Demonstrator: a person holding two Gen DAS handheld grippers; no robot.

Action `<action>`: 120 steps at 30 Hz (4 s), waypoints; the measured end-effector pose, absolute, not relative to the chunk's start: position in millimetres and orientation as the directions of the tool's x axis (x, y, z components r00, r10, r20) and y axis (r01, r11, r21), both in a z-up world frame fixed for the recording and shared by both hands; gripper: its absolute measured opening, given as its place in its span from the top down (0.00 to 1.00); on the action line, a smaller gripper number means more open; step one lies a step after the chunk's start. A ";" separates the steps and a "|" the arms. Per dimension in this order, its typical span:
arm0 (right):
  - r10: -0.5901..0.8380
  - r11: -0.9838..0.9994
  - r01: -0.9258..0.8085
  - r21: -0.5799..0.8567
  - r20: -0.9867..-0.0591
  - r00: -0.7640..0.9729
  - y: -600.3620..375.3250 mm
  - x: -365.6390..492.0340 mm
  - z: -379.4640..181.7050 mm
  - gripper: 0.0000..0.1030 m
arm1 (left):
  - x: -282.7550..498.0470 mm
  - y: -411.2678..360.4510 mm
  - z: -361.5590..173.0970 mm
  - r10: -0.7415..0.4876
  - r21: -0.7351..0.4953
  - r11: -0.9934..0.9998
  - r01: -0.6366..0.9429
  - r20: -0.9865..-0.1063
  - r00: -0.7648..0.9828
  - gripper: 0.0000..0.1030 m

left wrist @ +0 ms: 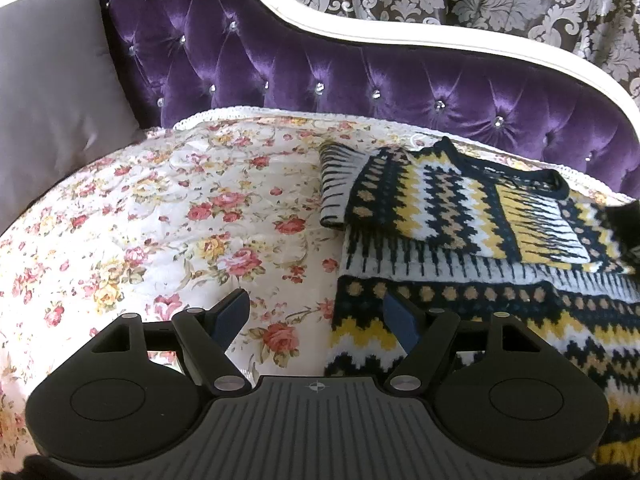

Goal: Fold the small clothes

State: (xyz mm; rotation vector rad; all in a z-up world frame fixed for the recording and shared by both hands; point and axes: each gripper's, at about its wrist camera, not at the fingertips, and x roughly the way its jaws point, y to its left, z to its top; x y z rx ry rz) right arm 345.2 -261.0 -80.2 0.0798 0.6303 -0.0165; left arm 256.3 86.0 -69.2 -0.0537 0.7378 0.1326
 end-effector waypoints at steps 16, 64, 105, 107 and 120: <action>0.096 0.995 -0.060 0.084 -0.539 0.837 -256.8 340.6 -51.3 0.79 | 257.1 97.1 -73.8 0.130 -0.016 0.980 -0.197 -0.699 0.703 0.29; -0.002 0.976 0.127 0.178 -0.574 0.819 -318.3 341.0 -83.8 0.47 | 314.7 113.4 -40.6 0.253 0.092 0.964 -0.248 -0.595 0.763 0.30; 0.049 0.999 -0.035 0.035 -0.564 0.824 -225.3 344.5 -117.7 0.14 | 365.1 68.5 -111.1 0.053 -0.042 0.994 -0.101 -0.618 0.785 0.08; 0.053 0.999 -0.036 0.041 -0.560 0.827 -226.2 343.8 -118.1 0.14 | 365.0 68.6 -110.9 0.054 -0.041 0.994 -0.101 -0.618 0.784 0.08; 0.044 0.999 -0.034 0.029 -0.548 0.835 -225.3 342.4 -119.7 0.14 | 363.5 69.7 -108.6 0.060 -0.049 0.992 -0.115 -0.624 0.779 0.07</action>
